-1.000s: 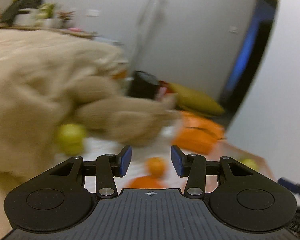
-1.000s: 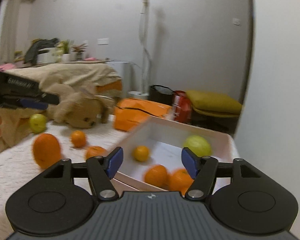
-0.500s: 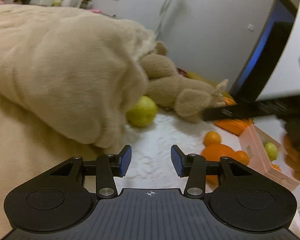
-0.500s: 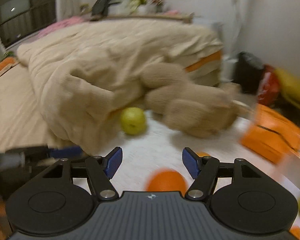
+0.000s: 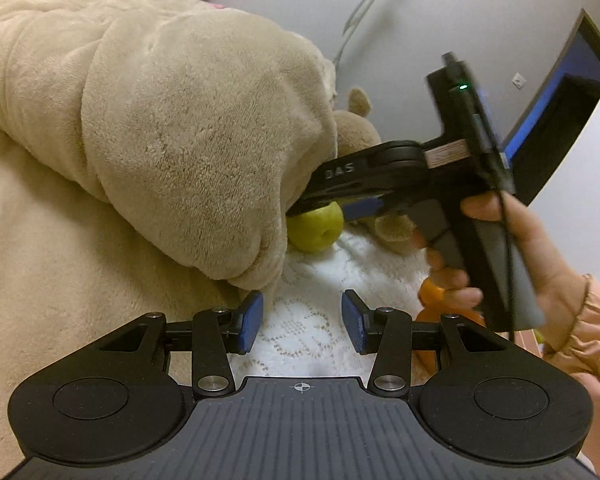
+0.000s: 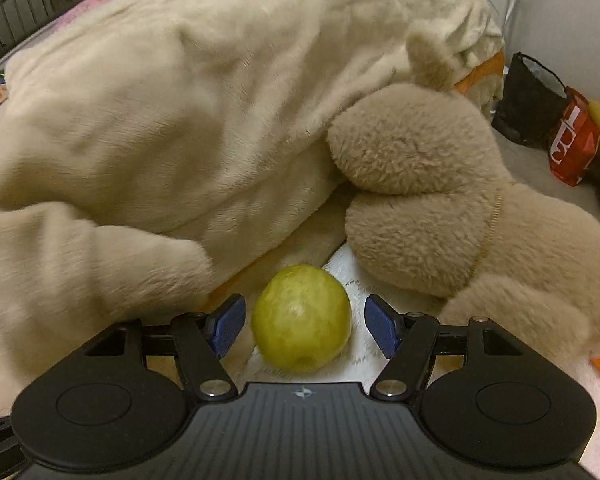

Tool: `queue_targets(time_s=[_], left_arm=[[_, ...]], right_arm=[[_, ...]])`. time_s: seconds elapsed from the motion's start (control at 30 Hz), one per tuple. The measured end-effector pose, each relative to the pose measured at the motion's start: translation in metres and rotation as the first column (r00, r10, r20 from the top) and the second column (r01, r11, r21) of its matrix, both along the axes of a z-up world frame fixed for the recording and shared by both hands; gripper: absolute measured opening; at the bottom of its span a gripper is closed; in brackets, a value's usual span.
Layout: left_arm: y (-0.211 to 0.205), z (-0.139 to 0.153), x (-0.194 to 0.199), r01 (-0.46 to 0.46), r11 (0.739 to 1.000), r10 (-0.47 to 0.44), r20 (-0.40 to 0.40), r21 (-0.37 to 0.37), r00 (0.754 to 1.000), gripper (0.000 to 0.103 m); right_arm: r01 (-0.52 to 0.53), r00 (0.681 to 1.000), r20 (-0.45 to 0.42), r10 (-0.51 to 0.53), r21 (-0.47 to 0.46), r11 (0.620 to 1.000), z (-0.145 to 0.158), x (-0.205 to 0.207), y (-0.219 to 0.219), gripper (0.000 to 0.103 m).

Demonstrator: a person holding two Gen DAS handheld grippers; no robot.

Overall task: Organize fruits
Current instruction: 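Reach the right tool to the green guava by the teddy bear and grasp it, then move the held guava with the right tool and lower it onto the cloth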

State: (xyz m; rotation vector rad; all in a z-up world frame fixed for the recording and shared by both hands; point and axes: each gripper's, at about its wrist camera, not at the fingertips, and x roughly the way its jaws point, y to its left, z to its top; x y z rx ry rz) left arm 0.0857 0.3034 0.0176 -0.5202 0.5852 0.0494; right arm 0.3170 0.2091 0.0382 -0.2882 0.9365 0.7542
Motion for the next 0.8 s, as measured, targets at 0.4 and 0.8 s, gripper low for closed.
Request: queue_targets(time_s=[0.4, 0.8], left_arm=[[-0.01, -0.005, 0.004, 0.034, 0.999, -0.034, -0.027, 0.0, 0.999, 0.048], [-0.087, 0.001, 0.014, 0.243, 0.965, -0.239, -0.057, 0.095, 0.969, 0.048]], right_arm=[[0.031, 0.998, -0.049, -0.029, 0.04, 0.999, -0.002, -0.018, -0.025, 0.061], [0.118, 0.988, 0.087, -0.128, 0.111, 0.987, 0.048, -0.141, -0.224, 0.061]])
